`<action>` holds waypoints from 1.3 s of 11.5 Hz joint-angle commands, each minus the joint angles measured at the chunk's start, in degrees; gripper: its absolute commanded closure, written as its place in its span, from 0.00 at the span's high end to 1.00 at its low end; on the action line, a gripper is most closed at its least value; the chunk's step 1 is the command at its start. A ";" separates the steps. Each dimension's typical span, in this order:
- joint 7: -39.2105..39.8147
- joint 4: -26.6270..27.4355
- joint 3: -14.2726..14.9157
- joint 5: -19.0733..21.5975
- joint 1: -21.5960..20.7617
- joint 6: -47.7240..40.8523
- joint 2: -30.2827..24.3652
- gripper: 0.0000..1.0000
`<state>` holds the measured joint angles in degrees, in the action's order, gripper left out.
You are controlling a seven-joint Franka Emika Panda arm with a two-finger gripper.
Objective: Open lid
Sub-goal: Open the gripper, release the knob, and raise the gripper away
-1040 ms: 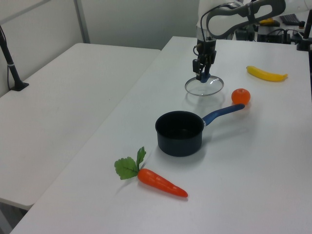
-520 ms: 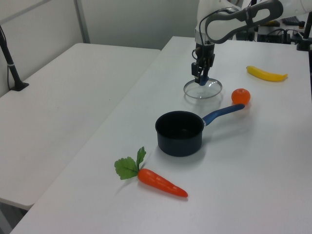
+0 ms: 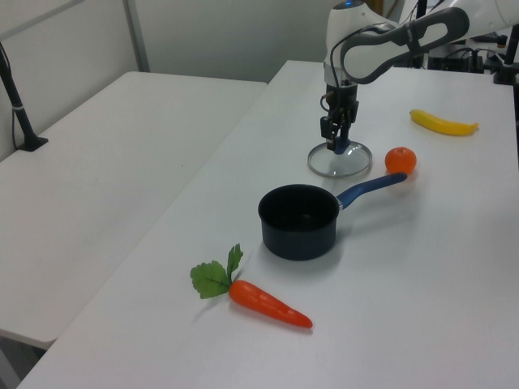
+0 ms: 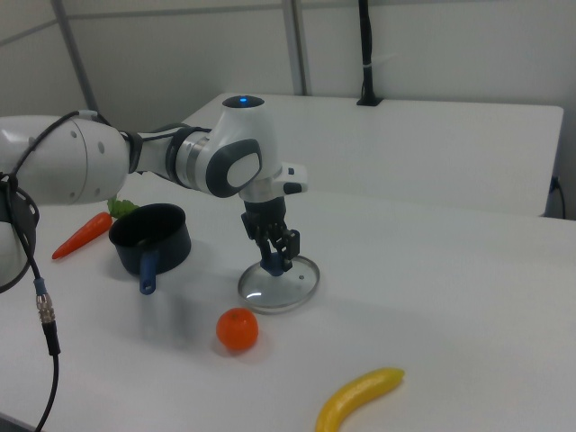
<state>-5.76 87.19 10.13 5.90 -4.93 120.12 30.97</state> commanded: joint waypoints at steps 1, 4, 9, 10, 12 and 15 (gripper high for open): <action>-0.22 2.81 0.15 0.70 -0.87 1.35 -0.56 0.78; -0.31 2.55 0.15 0.70 -0.78 0.65 -1.00 1.00; -0.83 1.06 0.68 0.17 -0.17 -5.73 -8.54 1.00; -0.75 0.01 0.77 -0.09 -0.17 -10.12 -10.74 1.00; 0.22 0.09 0.68 -0.18 -0.08 -19.00 -17.14 1.00; 0.31 0.09 0.85 -0.18 0.27 -28.33 -23.66 1.00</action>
<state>-6.02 85.02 10.64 5.82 -4.69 96.70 12.43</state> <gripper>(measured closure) 0.000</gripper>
